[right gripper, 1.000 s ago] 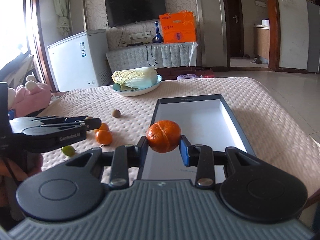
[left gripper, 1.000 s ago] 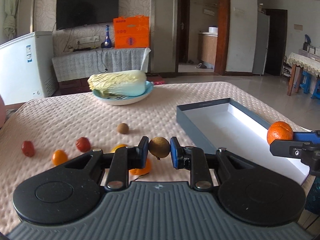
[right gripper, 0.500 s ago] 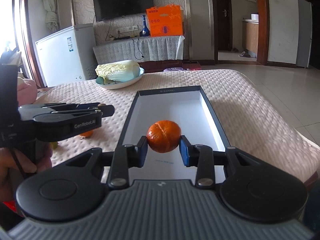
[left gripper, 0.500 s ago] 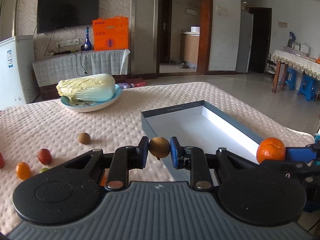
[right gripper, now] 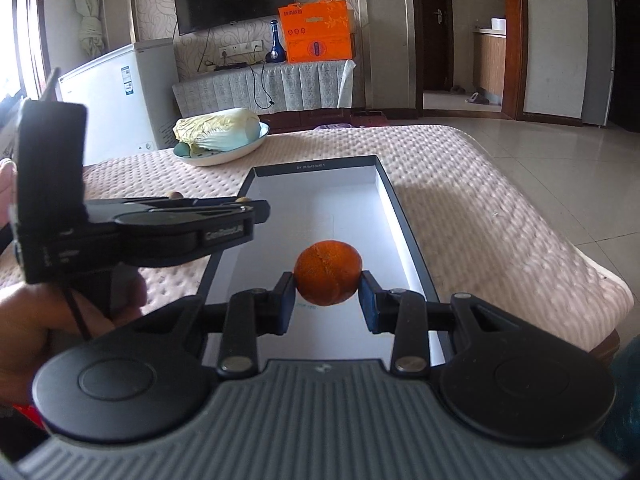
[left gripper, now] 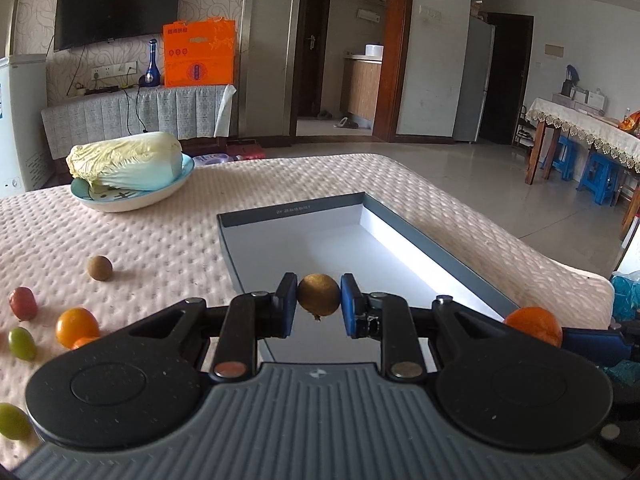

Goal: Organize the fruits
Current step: 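Carry kiwi and tangerine over the white box while the left tool opens, dropping the kiwi, then lower the tangerine into the white box and open the right tool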

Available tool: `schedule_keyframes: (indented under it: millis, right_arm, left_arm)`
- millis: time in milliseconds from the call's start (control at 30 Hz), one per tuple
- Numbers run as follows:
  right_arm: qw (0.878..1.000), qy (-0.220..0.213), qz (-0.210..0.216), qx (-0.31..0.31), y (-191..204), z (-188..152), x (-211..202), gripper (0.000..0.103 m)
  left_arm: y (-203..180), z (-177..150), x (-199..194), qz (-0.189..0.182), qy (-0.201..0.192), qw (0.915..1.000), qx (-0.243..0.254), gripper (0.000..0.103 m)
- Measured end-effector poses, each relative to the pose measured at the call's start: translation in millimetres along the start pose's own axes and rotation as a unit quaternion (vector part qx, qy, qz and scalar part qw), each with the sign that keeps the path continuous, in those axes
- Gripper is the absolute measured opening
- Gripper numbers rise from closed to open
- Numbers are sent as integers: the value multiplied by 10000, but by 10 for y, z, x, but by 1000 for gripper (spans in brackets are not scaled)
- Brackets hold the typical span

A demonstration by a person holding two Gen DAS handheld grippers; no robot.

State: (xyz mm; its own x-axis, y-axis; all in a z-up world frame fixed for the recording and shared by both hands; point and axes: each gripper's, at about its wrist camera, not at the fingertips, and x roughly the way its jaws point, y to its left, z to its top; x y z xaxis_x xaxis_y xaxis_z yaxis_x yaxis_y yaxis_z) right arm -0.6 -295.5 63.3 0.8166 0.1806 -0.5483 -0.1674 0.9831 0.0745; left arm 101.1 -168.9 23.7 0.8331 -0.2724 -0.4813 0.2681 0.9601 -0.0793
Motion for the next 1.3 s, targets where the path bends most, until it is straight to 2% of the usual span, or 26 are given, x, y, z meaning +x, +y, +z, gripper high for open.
schedule_keyframes:
  millis: [733, 800, 867, 933, 1033, 1167, 1300]
  right_arm:
    - [9999, 85, -54, 104, -113, -31, -12, 37]
    - [9999, 104, -56, 85, -99, -39, 4, 37]
    - [9999, 122, -51, 66, -85, -48, 21, 37]
    - [9999, 136, -69, 38, -78, -52, 39, 37]
    - [9998, 163, -80, 53, -88, -62, 81, 37]
    - [9996, 216, -155, 27, -89, -69, 154, 38]
    - [9993, 263, -241, 80, -119, -52, 236, 38]
  left_arm:
    - [-213, -38, 149, -205, 280, 9992, 206, 28]
    - [-241, -47, 148, -281, 360, 9986, 282, 33]
    - [-281, -66, 123, -184, 305, 9983, 466, 51]
    - [-283, -72, 99, -114, 255, 9981, 552, 56]
    - [-237, -59, 48, -161, 219, 9985, 480, 56]
    - [-172, -50, -21, -46, 162, 9988, 469, 58]
    - [-36, -11, -110, 58, 132, 9996, 227, 58]
